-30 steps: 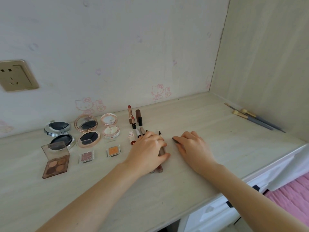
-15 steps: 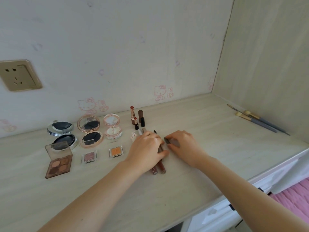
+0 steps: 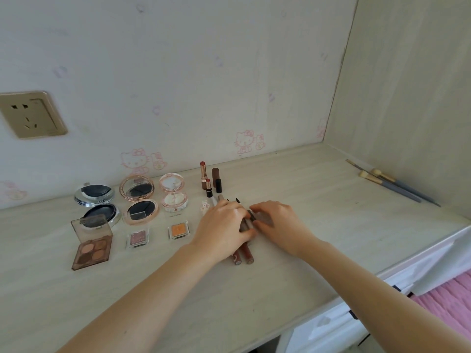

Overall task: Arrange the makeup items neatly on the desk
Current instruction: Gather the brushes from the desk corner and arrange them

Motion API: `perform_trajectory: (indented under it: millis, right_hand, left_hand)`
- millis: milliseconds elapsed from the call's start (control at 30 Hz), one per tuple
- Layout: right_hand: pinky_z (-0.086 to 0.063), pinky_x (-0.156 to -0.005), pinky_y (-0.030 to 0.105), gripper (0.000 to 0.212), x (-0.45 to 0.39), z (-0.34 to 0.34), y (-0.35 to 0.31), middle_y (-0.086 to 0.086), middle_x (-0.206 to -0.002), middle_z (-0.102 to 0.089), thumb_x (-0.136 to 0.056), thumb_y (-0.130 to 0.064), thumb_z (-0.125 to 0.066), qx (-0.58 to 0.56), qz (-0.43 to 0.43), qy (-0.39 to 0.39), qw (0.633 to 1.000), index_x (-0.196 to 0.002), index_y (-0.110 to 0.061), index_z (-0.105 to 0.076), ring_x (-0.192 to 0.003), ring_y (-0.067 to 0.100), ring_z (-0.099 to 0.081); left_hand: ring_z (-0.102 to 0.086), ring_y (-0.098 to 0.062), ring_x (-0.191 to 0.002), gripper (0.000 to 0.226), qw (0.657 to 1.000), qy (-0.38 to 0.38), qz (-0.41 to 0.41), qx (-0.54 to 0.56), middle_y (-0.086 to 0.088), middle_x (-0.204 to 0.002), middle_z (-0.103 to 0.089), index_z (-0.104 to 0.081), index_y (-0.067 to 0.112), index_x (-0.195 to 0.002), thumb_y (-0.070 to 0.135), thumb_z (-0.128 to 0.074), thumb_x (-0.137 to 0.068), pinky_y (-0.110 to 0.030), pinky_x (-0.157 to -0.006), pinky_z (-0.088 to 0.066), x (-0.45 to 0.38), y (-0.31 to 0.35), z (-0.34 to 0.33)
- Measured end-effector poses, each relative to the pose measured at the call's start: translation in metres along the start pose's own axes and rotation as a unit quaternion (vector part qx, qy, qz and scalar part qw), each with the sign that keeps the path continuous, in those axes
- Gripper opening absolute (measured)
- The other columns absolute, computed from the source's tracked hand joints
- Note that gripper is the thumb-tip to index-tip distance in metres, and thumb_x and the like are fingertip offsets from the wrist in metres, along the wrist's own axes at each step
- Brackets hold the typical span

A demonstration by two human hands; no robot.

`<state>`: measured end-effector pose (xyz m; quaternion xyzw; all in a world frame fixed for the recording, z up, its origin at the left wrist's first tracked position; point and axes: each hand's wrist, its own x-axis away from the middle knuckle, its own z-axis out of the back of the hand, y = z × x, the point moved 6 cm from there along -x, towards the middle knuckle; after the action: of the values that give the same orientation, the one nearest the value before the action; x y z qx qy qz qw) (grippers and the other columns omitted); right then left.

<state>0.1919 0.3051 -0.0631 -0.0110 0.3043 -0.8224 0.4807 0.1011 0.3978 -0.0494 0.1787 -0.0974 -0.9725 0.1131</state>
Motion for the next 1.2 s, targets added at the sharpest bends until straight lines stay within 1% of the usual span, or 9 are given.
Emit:
perform_trajectory:
  millis: [200,433,533,633,833,967,1067,1133,1200]
  right_hand:
    - [-0.043,-0.095,0.025,0.03,0.006,0.01,0.008,0.002,-0.12,-0.065,-0.093,-0.018,-0.053,0.018,-0.013,0.002,1.0,-0.121,-0.014,-0.062,-0.113,0.017,-0.057]
    - [-0.043,-0.098,0.031,0.032,0.017,0.044,0.036,-0.001,-0.127,-0.06,-0.097,-0.028,-0.049,0.102,-0.026,0.001,0.994,-0.126,-0.02,-0.058,-0.119,0.017,-0.052]
    - [-0.043,-0.1,0.032,0.033,0.022,0.068,0.061,0.001,-0.128,-0.058,-0.097,-0.029,-0.048,0.132,-0.05,0.006,0.99,-0.128,-0.02,-0.057,-0.12,0.018,-0.051]
    - [-0.043,-0.099,0.032,0.034,0.03,0.094,0.09,0.003,-0.128,-0.057,-0.097,-0.03,-0.048,0.155,-0.073,0.001,0.985,-0.129,-0.02,-0.055,-0.118,0.021,-0.052]
    - [-0.045,-0.094,0.032,0.032,0.047,0.148,0.147,0.002,-0.124,-0.061,-0.095,-0.032,-0.05,0.201,-0.119,0.027,0.972,-0.125,-0.022,-0.059,-0.113,0.021,-0.057]
    - [-0.047,-0.091,0.035,0.031,0.055,0.177,0.18,0.006,-0.12,-0.064,-0.094,-0.03,-0.051,0.228,-0.166,0.044,0.958,-0.122,-0.022,-0.061,-0.11,0.027,-0.059]
    - [-0.051,-0.08,0.037,0.027,0.055,0.193,0.208,0.01,-0.107,-0.066,-0.093,-0.027,-0.049,0.227,-0.2,0.046,0.952,-0.117,-0.022,-0.063,-0.095,0.032,-0.062]
    - [-0.05,-0.072,0.036,0.023,0.054,0.201,0.227,0.01,-0.095,-0.064,-0.092,-0.024,-0.048,0.218,-0.221,0.042,0.95,-0.108,-0.02,-0.064,-0.083,0.031,-0.06]
    - [-0.05,-0.076,0.038,0.022,0.052,0.208,0.245,0.013,-0.098,-0.065,-0.092,-0.02,-0.048,0.214,-0.238,0.043,0.946,-0.106,-0.017,-0.064,-0.087,0.032,-0.06]
  left_hand:
    - [-0.048,-0.015,-0.108,0.032,1.0,0.0,0.01,0.006,0.008,-0.103,-0.063,-0.068,0.024,-0.102,0.049,-0.06,-0.083,-0.03,-0.079,-0.043,-0.003,0.0,0.003]
    - [-0.045,-0.014,-0.121,0.034,1.0,-0.002,-0.014,0.007,0.007,-0.12,-0.063,-0.059,0.021,-0.123,0.034,-0.054,-0.092,-0.037,-0.091,-0.047,-0.023,0.019,0.003]
    - [-0.046,-0.015,-0.12,0.034,0.999,-0.003,-0.044,0.002,0.005,-0.121,-0.063,-0.059,0.019,-0.125,0.03,-0.051,-0.094,-0.035,-0.091,-0.046,-0.04,0.037,-0.001]
    - [-0.047,-0.015,-0.119,0.031,0.998,0.002,-0.067,0.011,0.002,-0.118,-0.065,-0.063,0.017,-0.12,0.026,-0.05,-0.093,-0.034,-0.092,-0.045,-0.062,0.059,-0.01]
    - [-0.051,-0.023,-0.114,0.027,0.994,-0.012,-0.103,0.033,-0.003,-0.111,-0.067,-0.066,0.016,-0.113,0.02,-0.048,-0.092,-0.035,-0.089,-0.046,-0.114,0.109,-0.043]
    - [-0.052,-0.026,-0.11,0.027,0.989,-0.03,-0.143,0.026,-0.004,-0.108,-0.067,-0.066,0.016,-0.111,0.019,-0.047,-0.093,-0.038,-0.086,-0.047,-0.146,0.144,-0.072]
    - [-0.051,-0.027,-0.109,0.028,0.983,-0.041,-0.178,0.002,-0.005,-0.111,-0.065,-0.064,0.015,-0.112,0.02,-0.045,-0.093,-0.038,-0.086,-0.046,-0.168,0.171,-0.093]
    - [-0.05,-0.027,-0.11,0.028,0.978,-0.044,-0.2,-0.028,-0.006,-0.113,-0.063,-0.063,0.015,-0.113,0.021,-0.044,-0.093,-0.038,-0.087,-0.045,-0.182,0.189,-0.106]
    - [-0.049,-0.027,-0.112,0.029,0.974,-0.045,-0.218,-0.046,-0.005,-0.117,-0.06,-0.061,0.015,-0.115,0.02,-0.043,-0.093,-0.039,-0.088,-0.044,-0.195,0.205,-0.117]
